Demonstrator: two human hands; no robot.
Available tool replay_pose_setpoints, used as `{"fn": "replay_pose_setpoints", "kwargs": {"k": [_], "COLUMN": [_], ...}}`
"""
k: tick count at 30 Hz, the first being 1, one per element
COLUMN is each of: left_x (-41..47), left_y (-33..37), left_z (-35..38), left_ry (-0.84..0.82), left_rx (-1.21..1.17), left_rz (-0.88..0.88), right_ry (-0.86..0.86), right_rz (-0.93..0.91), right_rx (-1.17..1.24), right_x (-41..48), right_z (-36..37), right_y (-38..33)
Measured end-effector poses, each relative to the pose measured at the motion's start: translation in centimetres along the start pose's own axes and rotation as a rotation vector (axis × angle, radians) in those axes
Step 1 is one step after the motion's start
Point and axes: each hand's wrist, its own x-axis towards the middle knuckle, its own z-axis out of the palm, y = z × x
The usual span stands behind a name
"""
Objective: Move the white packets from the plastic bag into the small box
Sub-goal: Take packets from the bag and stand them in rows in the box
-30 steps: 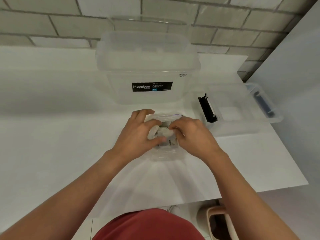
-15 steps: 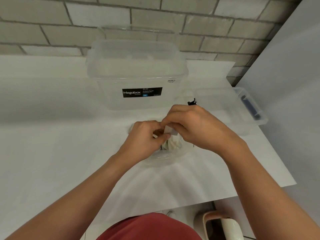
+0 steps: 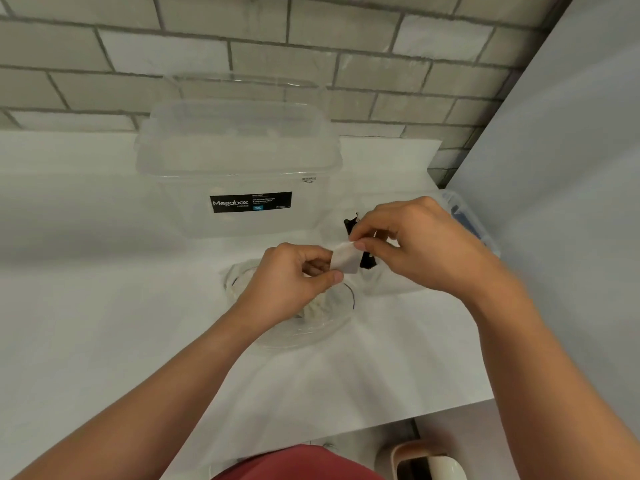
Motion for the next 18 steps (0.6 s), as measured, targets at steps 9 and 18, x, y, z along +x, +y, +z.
{"fn": "replay_pose_setpoints", "kwargs": {"k": [9, 18], "left_x": [2.6, 4.8], "left_y": [1.2, 0.9], "left_z": [5.0, 8.5], "left_ry": [0.090, 0.003], "left_rx": [0.351, 0.528], "left_rz": [0.186, 0.230], "right_ry": [0.163, -0.363], "right_rz": [0.246, 0.273], "right_rx": [-0.061, 0.077], "right_x": [-0.1, 2.9], "right_z": [-0.3, 5.2], "right_y": [9.5, 14.1]}}
